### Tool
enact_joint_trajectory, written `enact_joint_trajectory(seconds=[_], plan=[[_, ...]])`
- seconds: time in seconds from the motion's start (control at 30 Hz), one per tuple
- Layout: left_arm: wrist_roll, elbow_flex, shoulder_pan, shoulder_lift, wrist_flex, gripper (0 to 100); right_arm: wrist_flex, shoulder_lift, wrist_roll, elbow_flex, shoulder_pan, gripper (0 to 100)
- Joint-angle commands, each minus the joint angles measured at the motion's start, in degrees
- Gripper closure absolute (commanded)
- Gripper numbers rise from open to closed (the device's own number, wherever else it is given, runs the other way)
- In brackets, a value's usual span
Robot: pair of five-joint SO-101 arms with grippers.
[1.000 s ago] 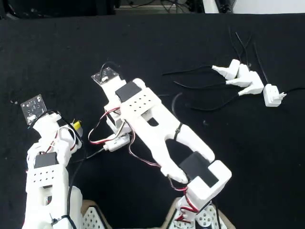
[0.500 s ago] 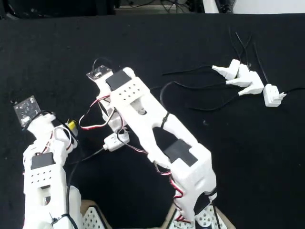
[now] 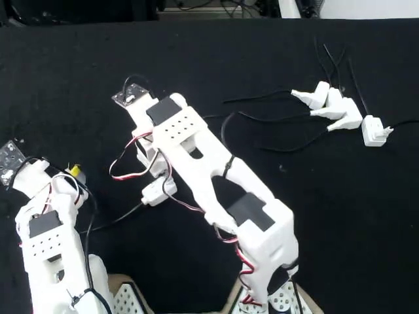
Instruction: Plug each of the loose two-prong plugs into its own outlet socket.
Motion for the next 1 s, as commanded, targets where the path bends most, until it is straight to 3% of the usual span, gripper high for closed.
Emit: enact_joint_trajectory(seconds=[0.0,0.5,0.97], plan=[[0.79,-3.30,-0.75,-0.53,0.26,79,-6.07,-0.13,0.62,6.20,-1.93,98.8],[0.79,-3.30,-1.63,-0.53,-0.09,79,-17.93,-13.85,1.85,26.15,-1.85,98.8],[0.79,-3.30,-1.54,-0.53,-0.09,79,-25.23,-13.93,3.78,31.08,-1.85,98.8]])
